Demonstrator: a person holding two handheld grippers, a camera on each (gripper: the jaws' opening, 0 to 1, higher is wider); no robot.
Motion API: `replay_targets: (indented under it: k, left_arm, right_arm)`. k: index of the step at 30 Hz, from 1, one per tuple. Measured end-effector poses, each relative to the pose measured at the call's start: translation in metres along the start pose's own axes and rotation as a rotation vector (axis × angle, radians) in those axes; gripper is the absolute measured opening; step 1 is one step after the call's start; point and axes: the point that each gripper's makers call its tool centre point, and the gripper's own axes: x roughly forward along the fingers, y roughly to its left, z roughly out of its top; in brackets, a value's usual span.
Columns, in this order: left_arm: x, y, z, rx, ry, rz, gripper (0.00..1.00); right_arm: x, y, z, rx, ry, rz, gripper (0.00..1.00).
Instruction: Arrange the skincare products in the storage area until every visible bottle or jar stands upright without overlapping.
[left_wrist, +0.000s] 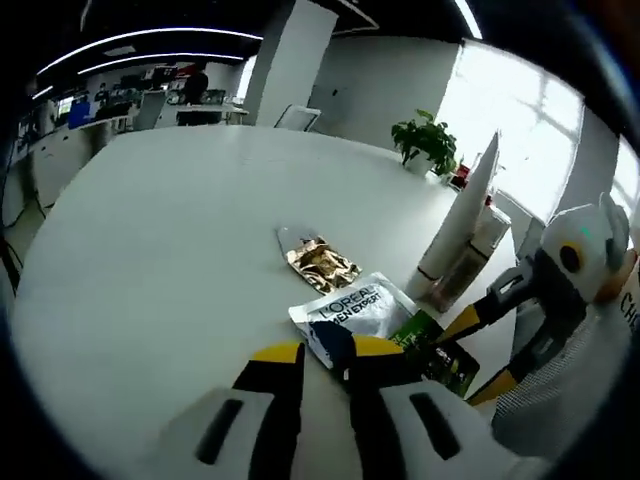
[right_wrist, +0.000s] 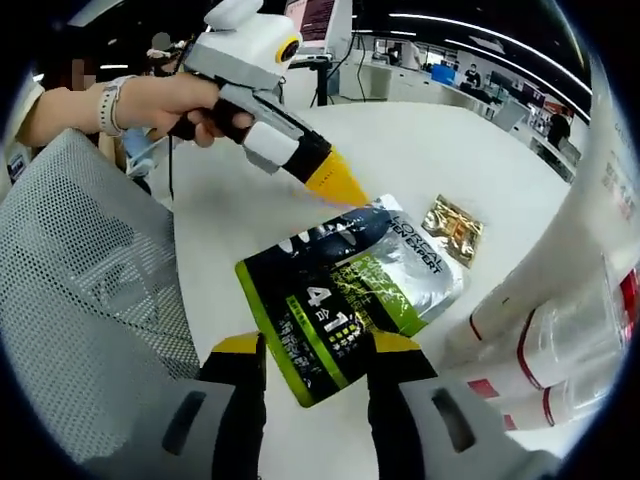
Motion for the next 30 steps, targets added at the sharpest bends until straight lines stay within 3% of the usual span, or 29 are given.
replay_targets:
  k: [4, 8, 11, 16, 18, 30]
  left_arm:
    - [0.009, -0.018, -0.004, 0.077, 0.046, -0.035, 0.19]
    - [0.017, -0.02, -0.013, 0.223, 0.107, -0.037, 0.16]
    - [0.022, -0.02, -0.015, 0.197, 0.117, -0.036, 0.16]
    - [0.023, -0.02, -0.016, 0.223, 0.125, -0.032, 0.15]
    - [0.023, -0.018, -0.016, 0.228, 0.124, -0.029, 0.14]
    - [0.031, -0.015, -0.01, 0.217, 0.118, -0.029, 0.15]
  right_arm:
    - [0.0, -0.001, -0.001, 0.002, 0.001, -0.002, 0.37]
    - [-0.001, -0.003, -0.001, -0.011, 0.009, -0.01, 0.36]
    - [-0.001, -0.003, -0.002, -0.01, 0.008, -0.009, 0.36]
    - [0.0, 0.003, -0.002, -0.019, 0.011, 0.014, 0.43]
    - [0.0, 0.0, -0.003, -0.056, 0.023, -0.008, 0.42]
    - [-0.003, -0.011, -0.004, -0.009, 0.023, -0.04, 0.37]
